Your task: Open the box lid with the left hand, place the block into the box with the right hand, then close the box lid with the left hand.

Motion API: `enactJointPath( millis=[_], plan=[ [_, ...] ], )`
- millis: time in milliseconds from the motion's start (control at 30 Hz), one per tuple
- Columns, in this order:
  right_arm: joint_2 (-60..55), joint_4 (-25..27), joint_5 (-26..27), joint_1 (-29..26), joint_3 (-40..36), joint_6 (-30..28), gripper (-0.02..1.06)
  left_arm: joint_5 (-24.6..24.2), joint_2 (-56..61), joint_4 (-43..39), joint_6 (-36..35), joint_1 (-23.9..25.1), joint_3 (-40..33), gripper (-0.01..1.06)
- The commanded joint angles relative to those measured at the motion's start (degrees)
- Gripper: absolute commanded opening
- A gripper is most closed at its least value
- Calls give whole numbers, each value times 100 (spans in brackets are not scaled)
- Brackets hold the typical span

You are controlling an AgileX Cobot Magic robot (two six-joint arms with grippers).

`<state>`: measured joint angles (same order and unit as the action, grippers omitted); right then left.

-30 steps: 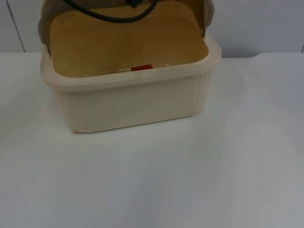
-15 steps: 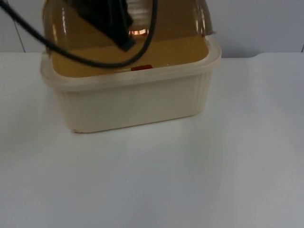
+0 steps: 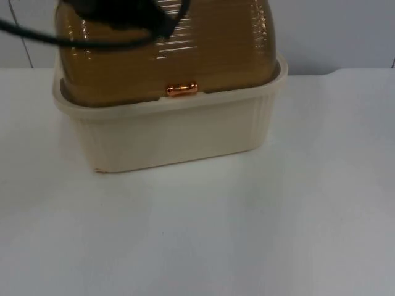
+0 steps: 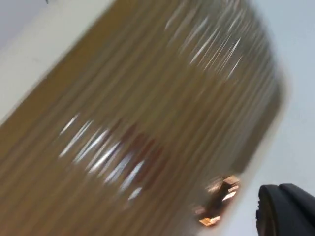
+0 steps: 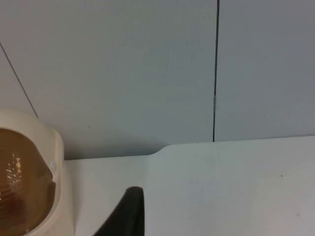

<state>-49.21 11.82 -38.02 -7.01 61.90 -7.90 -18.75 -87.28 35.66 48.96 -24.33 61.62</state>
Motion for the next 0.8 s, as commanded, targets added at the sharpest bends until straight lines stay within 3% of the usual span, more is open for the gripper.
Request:
enactJointPath(
  millis=[0, 100, 200, 400, 500, 533, 567, 600, 733, 767],
  plan=[
    [43, 31, 32, 34, -30, -6, 105, -167, 231, 481, -206, -28, -48, 0],
    [55, 30, 32, 34, -30, -6, 105, -74, 444, 594, -344, -28, -208, 0],
    [89, 55, 32, 34, -30, -6, 105, 360, 700, 509, -758, 119, -784, 0],
    [164, 66, -3, 43, -30, -6, 105, 332, 1312, 65, -1306, 670, -1696, 0],
    [191, 79, -14, 43, -30, -6, 105, 283, 1726, -501, -1739, 1248, -1916, 0],
    [216, 79, -14, 43, -30, -6, 105, 174, 1975, -913, -2082, 1749, -1903, 0],
    [216, 79, -14, 43, -30, -6, 105, 160, 2180, -970, -2155, 2087, -1903, 0],
    [216, 79, -14, 43, -30, -6, 105, 160, 2180, -970, -2155, 2087, -1903, 0],
    [215, 93, -3, 43, -30, -6, 105, 160, 3086, -758, -2154, 3241, -1903, 0],
    [215, 93, -3, 43, -30, -6, 105, 160, 3086, -758, -2154, 3241, -1903, 0]
  ],
)
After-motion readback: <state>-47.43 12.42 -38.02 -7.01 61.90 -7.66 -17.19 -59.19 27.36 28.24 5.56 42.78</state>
